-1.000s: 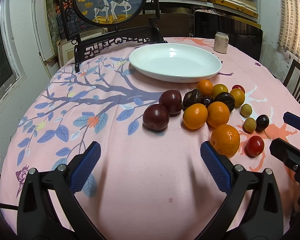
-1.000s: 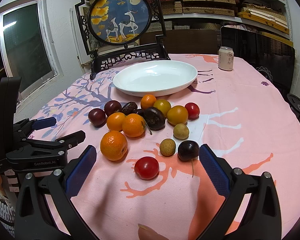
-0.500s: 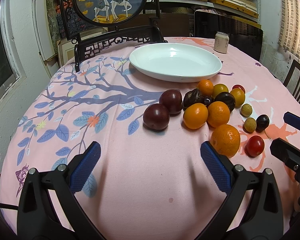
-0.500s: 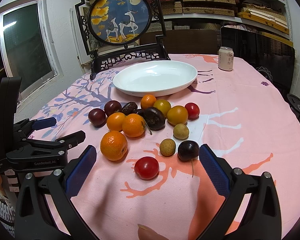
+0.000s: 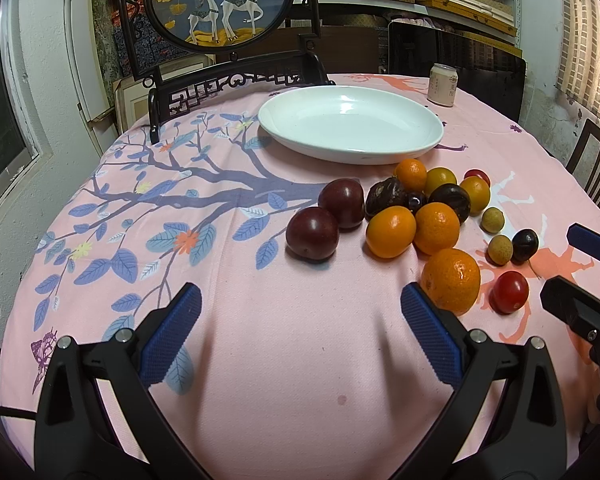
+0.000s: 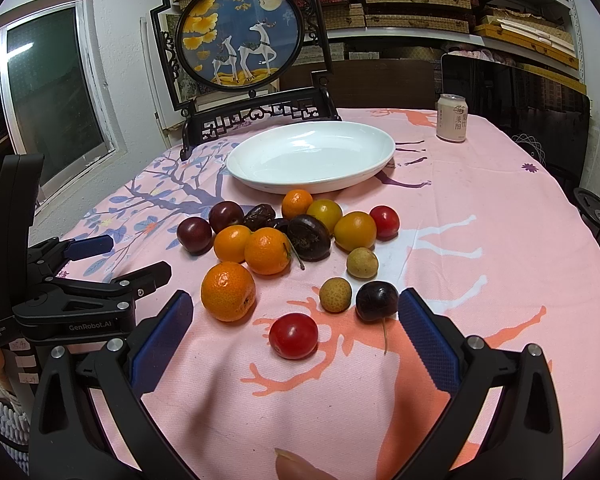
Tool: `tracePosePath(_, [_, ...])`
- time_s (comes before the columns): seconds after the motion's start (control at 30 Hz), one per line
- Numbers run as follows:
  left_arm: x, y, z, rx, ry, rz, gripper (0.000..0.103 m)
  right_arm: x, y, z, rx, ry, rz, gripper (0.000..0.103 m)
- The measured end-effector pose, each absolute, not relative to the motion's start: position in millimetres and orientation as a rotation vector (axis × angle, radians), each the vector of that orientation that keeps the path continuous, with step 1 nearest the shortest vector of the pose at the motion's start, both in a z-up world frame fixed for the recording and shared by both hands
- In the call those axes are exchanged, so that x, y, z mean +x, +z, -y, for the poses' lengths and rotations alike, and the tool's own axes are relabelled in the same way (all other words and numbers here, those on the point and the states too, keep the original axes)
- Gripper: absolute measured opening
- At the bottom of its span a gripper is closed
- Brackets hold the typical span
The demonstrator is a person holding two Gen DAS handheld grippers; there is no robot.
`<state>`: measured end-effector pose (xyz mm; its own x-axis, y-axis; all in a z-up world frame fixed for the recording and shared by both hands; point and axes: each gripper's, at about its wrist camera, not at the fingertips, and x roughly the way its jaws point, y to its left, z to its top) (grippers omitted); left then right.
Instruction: Organize fruits
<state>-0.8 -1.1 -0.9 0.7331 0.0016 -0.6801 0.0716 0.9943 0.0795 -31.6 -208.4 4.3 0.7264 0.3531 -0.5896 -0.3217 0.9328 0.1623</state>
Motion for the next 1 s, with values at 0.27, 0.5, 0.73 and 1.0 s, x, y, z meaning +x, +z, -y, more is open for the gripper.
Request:
tracePosePath(0.27, [-0.7, -0.9, 1.1, 0.102, -0.039, -0.748, 0.101, -32.4, 3.6, 208.3, 0.051, 0.374, -0.662, 0.102])
tracePosePath(0.5, [-1.1, -5.1, 1.0, 0.105, -0.037, -0.753, 0.101, -29.7, 2.9, 207.8, 0.053, 0.378, -0.682, 0.102])
tracePosePath(0.73, [4.9, -13.7, 0.8, 0.115, -0.021, -0.799, 0.101, -12.1, -17.6, 212.8, 0.110, 0.424, -0.847, 0.102])
tracePosePath(1.0, [29.7, -38.6, -6.7, 0.099, -0.074, -0.994, 0.101, -10.0, -30.5, 226.7, 0.066, 0.460, -0.934, 0.102])
